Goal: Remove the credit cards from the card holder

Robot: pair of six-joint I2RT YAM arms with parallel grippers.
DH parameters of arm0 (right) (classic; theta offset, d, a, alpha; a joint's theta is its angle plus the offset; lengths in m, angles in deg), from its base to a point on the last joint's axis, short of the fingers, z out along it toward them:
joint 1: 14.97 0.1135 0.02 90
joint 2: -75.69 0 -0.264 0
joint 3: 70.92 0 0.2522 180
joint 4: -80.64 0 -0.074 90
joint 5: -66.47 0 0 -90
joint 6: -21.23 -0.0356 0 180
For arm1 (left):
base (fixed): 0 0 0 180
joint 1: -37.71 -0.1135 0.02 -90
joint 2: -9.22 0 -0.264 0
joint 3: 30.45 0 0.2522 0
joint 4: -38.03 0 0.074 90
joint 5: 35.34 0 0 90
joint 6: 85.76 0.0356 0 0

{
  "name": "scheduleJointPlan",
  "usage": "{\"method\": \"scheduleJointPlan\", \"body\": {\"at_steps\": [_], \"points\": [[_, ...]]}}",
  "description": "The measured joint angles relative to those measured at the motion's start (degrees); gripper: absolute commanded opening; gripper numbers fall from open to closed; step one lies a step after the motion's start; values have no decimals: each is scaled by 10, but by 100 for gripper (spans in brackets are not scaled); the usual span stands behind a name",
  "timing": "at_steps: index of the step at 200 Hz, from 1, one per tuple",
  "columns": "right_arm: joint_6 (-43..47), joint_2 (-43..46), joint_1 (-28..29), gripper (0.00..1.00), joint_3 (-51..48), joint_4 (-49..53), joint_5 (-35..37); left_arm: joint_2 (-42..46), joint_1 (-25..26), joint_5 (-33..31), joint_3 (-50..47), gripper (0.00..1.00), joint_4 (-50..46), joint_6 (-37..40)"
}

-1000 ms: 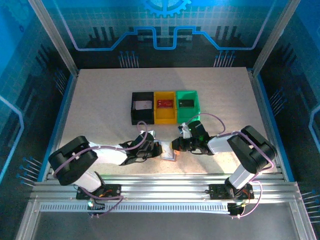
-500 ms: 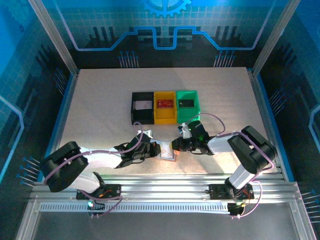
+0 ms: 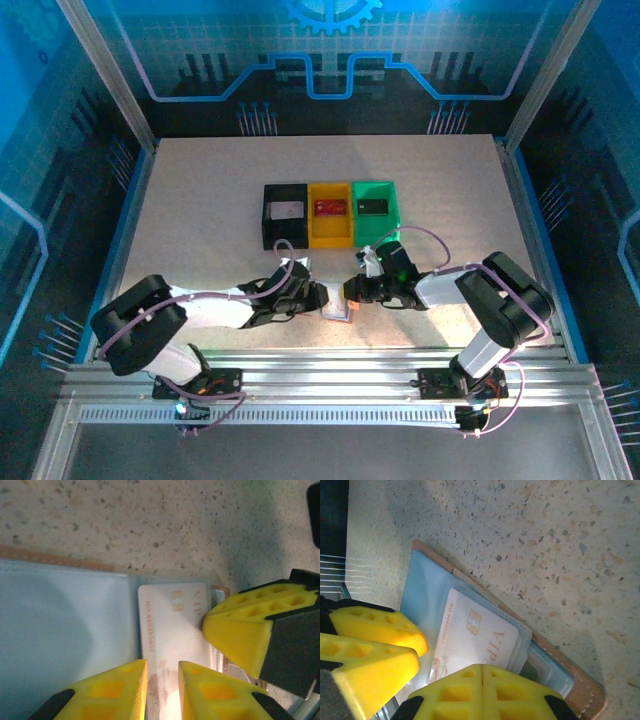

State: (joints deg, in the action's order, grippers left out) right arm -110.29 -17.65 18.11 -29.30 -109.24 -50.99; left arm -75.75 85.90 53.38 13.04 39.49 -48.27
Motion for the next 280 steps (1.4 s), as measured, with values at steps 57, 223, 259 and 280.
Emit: {"method": "scheduleJointPlan", "body": {"at_steps": [57, 223, 259, 280], "points": [[0, -2, 0, 0, -1, -5, -2, -32, 0, -5, 37, 27, -34, 5], [2, -9, 0, 0, -9, -33, -12, -47, 15, -40, 59, 23, -79, 33], [2, -14, 0, 0, -9, -42, -17, -49, 15, -41, 59, 18, -76, 31], [2, -18, 0, 0, -10, -49, -20, -48, 15, -45, 57, 17, -74, 30]]}}
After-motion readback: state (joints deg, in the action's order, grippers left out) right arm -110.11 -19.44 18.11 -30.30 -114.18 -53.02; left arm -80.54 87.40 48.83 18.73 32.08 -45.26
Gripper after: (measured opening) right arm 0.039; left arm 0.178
